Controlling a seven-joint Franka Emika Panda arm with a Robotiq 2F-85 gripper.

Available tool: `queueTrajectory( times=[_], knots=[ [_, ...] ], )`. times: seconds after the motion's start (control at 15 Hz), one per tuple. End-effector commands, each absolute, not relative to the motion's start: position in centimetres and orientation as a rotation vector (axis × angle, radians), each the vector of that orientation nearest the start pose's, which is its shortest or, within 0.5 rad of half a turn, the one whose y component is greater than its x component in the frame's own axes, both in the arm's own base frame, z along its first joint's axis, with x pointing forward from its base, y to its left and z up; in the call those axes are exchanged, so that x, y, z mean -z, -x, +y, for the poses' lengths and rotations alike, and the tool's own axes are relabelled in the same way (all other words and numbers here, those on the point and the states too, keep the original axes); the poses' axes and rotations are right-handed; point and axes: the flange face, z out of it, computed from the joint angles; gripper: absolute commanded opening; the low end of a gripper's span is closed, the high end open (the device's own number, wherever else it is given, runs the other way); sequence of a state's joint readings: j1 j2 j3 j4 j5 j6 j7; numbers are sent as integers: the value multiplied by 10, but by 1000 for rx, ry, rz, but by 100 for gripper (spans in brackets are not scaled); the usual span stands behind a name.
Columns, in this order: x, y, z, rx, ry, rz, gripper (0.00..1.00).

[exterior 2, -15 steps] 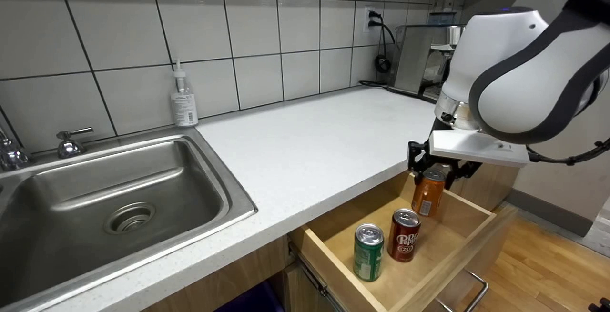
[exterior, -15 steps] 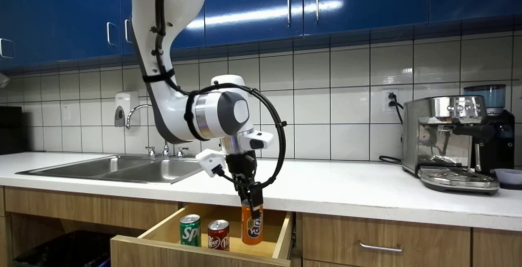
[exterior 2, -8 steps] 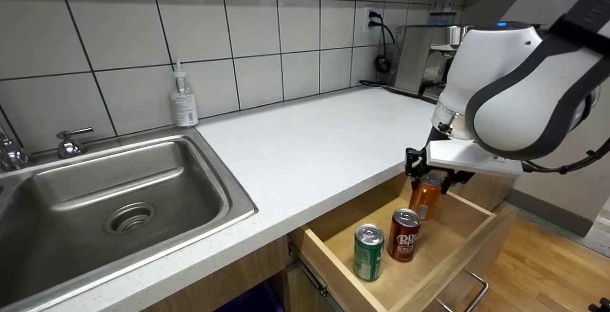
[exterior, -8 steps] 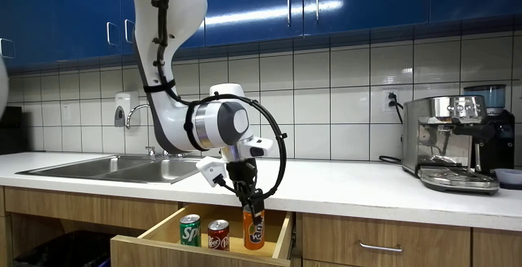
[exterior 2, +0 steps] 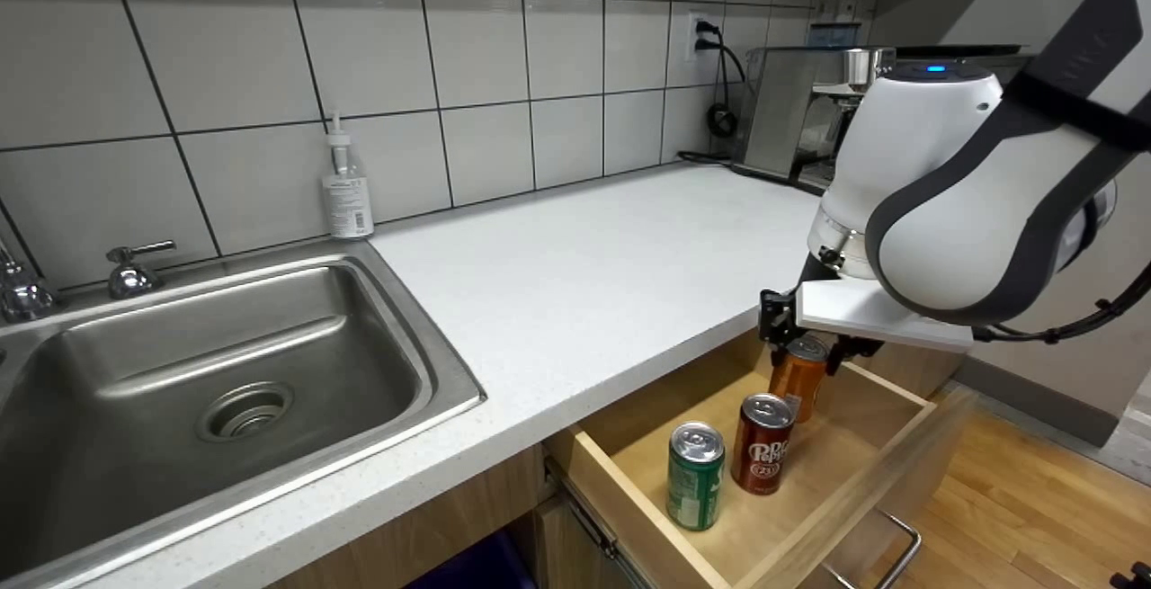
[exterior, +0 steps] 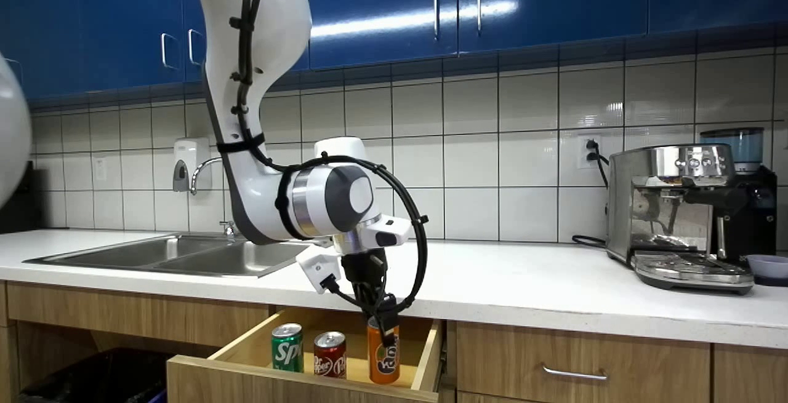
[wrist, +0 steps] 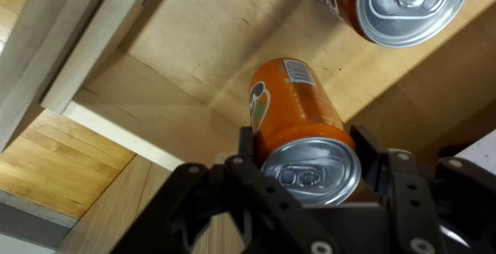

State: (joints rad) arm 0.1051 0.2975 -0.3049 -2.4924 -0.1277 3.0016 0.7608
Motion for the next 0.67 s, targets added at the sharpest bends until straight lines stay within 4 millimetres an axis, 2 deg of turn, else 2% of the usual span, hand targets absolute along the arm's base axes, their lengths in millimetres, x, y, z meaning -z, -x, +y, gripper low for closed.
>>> queueTrajectory(
  times=[0.0,0.6],
  knots=[
    [-197,-490,-95,423,2898,1274,38],
    [-181,-490,-94,412,2885,1318,38]
  ],
)
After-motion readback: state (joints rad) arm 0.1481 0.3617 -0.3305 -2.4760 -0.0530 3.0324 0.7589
